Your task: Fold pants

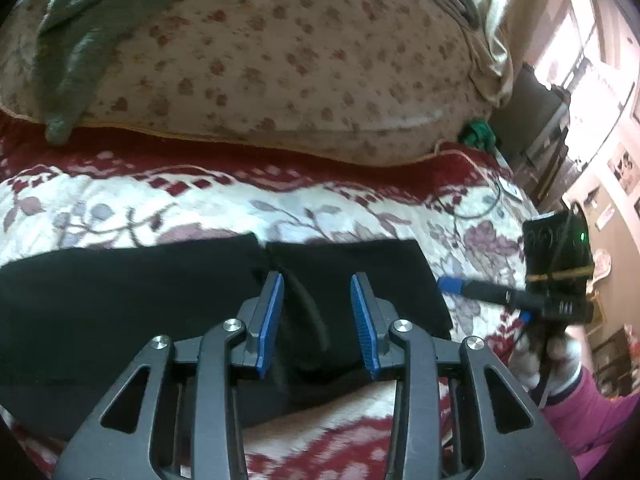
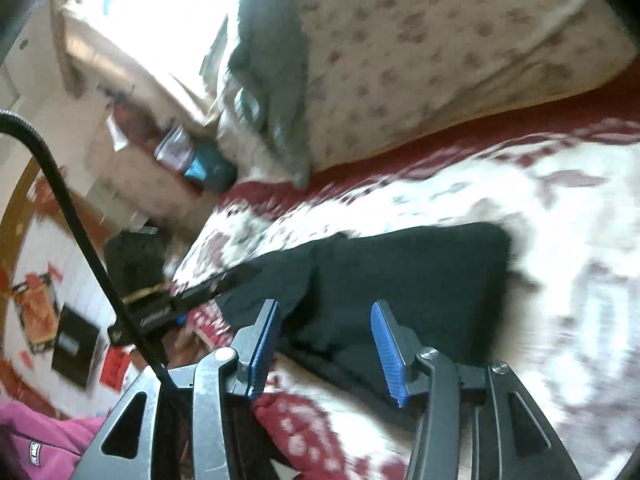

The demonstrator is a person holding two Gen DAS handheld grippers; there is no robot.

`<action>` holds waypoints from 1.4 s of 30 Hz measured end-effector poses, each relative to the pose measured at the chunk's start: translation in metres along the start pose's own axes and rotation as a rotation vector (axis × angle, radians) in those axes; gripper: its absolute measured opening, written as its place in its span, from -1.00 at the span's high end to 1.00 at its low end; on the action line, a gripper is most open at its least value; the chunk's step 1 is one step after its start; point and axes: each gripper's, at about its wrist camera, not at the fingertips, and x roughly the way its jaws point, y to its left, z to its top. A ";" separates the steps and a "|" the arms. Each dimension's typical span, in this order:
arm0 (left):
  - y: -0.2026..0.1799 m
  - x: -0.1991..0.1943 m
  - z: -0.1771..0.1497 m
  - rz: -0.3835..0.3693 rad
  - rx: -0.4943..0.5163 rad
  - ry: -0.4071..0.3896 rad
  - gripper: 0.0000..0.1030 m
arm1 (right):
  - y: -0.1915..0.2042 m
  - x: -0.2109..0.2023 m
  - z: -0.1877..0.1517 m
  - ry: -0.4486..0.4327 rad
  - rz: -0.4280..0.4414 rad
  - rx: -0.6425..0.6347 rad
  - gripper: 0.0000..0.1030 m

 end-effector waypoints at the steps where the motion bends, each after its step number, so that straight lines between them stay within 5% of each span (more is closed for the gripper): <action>1: -0.005 0.003 -0.002 0.009 0.008 0.007 0.36 | -0.006 -0.011 -0.001 -0.017 -0.025 0.012 0.12; 6: -0.025 0.021 -0.013 0.033 0.004 0.031 0.32 | -0.021 -0.037 -0.013 -0.060 -0.092 0.059 0.11; 13: -0.020 0.042 -0.035 0.235 -0.014 0.069 0.30 | -0.020 -0.043 -0.026 -0.054 -0.107 0.062 0.11; 21: 0.022 0.019 -0.053 0.200 -0.212 0.055 0.30 | 0.000 -0.034 -0.033 -0.034 -0.098 0.006 0.08; 29: 0.029 -0.014 -0.064 0.244 -0.246 -0.009 0.30 | 0.029 -0.011 -0.034 0.000 -0.091 -0.068 0.07; 35: 0.031 -0.030 -0.067 0.279 -0.272 -0.052 0.30 | 0.056 0.001 -0.035 0.019 -0.100 -0.126 -0.27; 42: 0.031 -0.041 -0.068 0.318 -0.266 -0.092 0.30 | 0.092 0.009 -0.036 0.044 -0.131 -0.225 -0.29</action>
